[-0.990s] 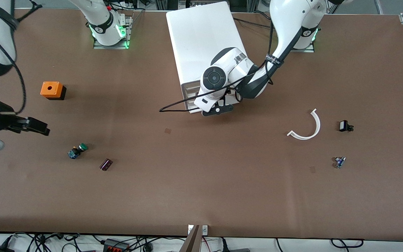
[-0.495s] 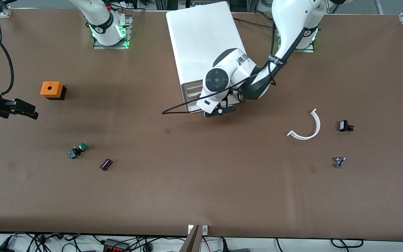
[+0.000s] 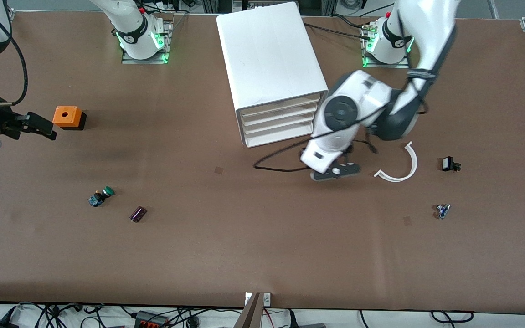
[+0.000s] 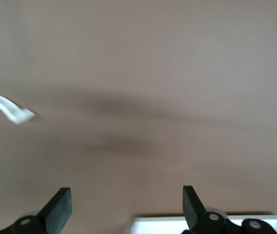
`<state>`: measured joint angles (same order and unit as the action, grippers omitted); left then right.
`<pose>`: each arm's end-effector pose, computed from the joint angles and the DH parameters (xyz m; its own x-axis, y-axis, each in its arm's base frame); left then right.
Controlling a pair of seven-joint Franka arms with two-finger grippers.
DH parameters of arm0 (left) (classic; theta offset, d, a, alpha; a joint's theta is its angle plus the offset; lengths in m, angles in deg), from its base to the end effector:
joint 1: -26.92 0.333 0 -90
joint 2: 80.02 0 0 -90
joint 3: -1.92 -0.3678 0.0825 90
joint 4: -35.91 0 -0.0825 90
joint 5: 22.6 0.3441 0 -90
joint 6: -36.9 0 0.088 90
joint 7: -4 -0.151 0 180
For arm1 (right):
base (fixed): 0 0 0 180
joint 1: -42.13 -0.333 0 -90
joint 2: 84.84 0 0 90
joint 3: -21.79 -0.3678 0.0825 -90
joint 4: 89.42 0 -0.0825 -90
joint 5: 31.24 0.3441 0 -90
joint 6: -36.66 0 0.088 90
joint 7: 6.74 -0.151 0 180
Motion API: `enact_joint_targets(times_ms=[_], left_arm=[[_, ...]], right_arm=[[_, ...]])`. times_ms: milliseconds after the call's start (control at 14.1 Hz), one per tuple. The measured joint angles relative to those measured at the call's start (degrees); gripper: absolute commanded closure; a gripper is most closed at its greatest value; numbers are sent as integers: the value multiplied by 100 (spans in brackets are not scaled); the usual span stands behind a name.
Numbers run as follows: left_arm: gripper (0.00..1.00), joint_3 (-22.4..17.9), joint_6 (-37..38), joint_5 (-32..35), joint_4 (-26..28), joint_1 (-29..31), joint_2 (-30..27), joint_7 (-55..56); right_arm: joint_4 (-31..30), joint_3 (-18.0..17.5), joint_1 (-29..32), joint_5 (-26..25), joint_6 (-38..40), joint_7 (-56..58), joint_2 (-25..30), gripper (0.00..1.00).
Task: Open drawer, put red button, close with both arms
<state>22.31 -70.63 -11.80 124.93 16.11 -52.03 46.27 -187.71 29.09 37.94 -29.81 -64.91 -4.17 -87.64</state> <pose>0.5847 -0.2880 0.3875 0.9835 0.1547 -0.0937 0.1460 -0.9848 -0.0936 0.5425 -0.0247 0.5611 0.9999 -0.0142 0.0096 -0.0141 -0.9997 -0.0179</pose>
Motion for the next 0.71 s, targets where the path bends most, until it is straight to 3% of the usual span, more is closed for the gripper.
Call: enact_joint_targets(times_ms=[424, 707], left_arm=[[0, -41, 935, -1, -242, 1193, -762, -2327], [0, -846, 1219, -827, -221, 1158, -1454, -3724]], right_arm=[[-261, -11, 1, -40, -44, 0, 241, 0], [-209, -10, 3, -41, 35, -6, 270, 0]])
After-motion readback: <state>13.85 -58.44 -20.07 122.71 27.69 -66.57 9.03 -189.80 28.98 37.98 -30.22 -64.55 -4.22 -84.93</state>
